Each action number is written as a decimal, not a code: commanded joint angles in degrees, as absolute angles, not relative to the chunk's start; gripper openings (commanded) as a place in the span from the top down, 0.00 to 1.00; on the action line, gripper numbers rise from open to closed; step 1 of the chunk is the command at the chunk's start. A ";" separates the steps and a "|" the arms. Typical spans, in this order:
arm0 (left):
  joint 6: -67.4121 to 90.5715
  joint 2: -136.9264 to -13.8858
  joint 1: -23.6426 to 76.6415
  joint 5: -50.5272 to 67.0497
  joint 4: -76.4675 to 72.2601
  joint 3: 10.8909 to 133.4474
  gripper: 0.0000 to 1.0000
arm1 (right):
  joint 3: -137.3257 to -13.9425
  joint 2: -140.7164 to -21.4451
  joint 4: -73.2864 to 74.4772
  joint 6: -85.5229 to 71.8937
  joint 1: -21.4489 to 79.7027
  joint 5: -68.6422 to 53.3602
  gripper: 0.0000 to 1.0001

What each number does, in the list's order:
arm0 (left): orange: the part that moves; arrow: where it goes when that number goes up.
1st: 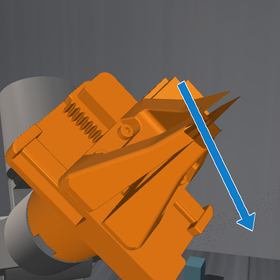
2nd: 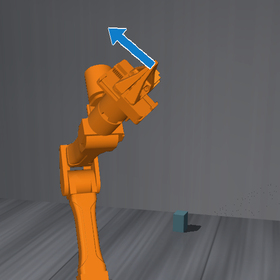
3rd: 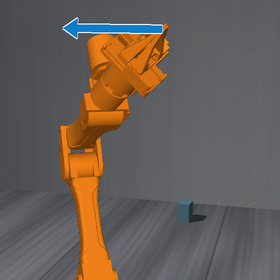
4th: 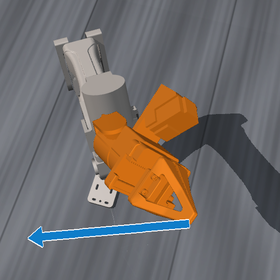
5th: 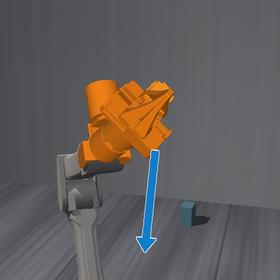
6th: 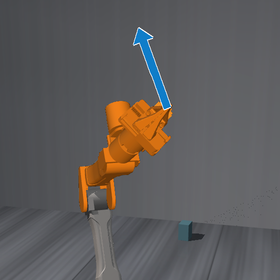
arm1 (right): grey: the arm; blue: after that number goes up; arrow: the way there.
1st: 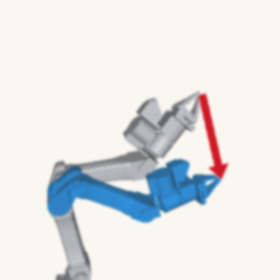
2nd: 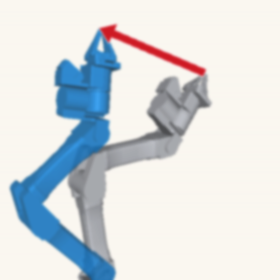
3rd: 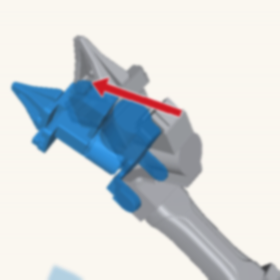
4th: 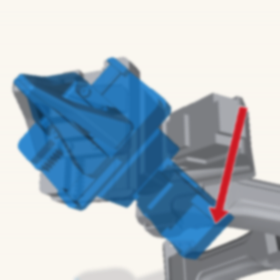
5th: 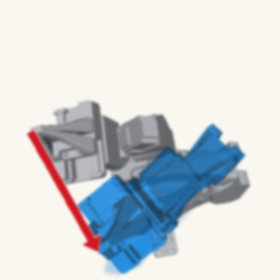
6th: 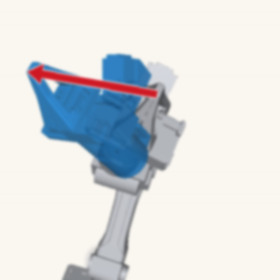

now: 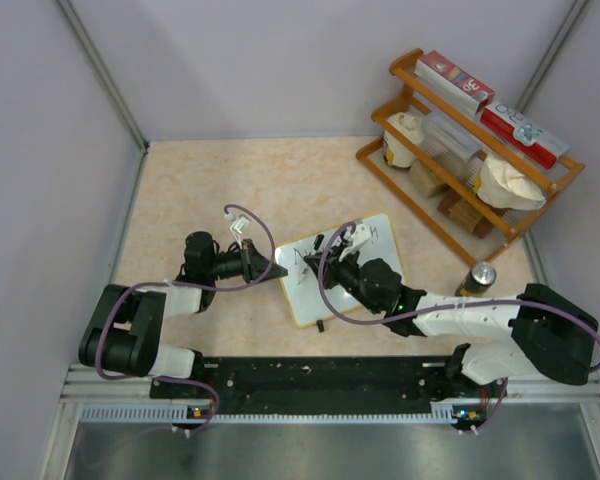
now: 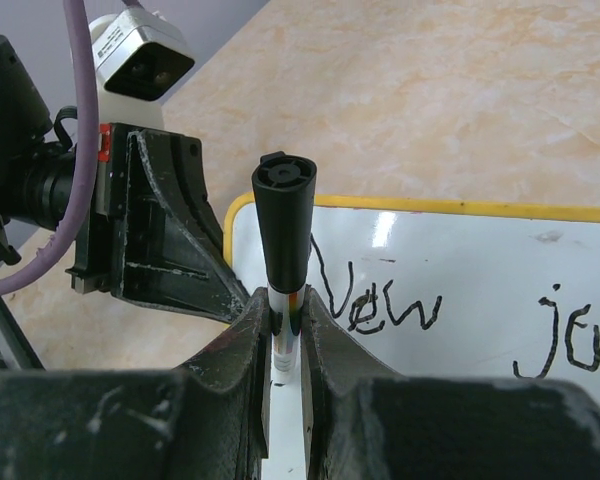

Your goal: Write a sentence on the whiteboard

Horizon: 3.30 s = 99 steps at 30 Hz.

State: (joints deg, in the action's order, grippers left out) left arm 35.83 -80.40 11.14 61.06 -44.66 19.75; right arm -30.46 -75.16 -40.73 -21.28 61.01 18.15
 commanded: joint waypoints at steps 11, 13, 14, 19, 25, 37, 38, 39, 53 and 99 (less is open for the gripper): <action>33.49 -80.95 11.69 64.51 -45.97 19.95 1.00 | -30.41 -71.72 -39.55 -20.74 61.79 22.77 1.00; 33.57 -80.95 11.78 64.42 -45.97 19.95 1.00 | -29.97 -70.76 -40.69 -20.39 61.79 21.63 1.00; 33.57 -80.86 11.69 64.42 -45.97 19.95 1.00 | -29.97 -70.49 -40.95 -20.30 61.79 21.36 1.00; 33.57 -80.95 11.69 64.51 -45.97 19.95 1.00 | -30.58 -69.52 -41.66 -20.13 61.79 20.04 1.00; 33.57 -80.86 11.69 64.51 -45.97 19.95 1.00 | -32.52 -72.24 -41.40 -20.13 61.79 20.13 1.00; 33.57 -80.77 11.69 64.42 -45.97 19.86 1.00 | -31.82 -74.80 -43.59 -21.36 61.79 19.69 1.00; 33.57 -80.77 11.69 64.42 -45.97 19.86 1.00 | -31.90 -74.79 -43.59 -21.27 61.87 19.69 1.00; 33.57 -80.77 11.69 64.42 -45.97 19.86 1.00 | -31.99 -74.71 -43.59 -21.10 61.79 19.77 1.00; 33.57 -80.77 11.69 64.51 -45.97 19.86 1.00 | -33.05 -74.44 -43.68 -20.48 61.35 20.21 1.00; 33.57 -80.86 11.69 64.51 -45.97 19.86 1.00 | -27.77 -73.92 -41.13 -23.64 59.77 18.81 1.00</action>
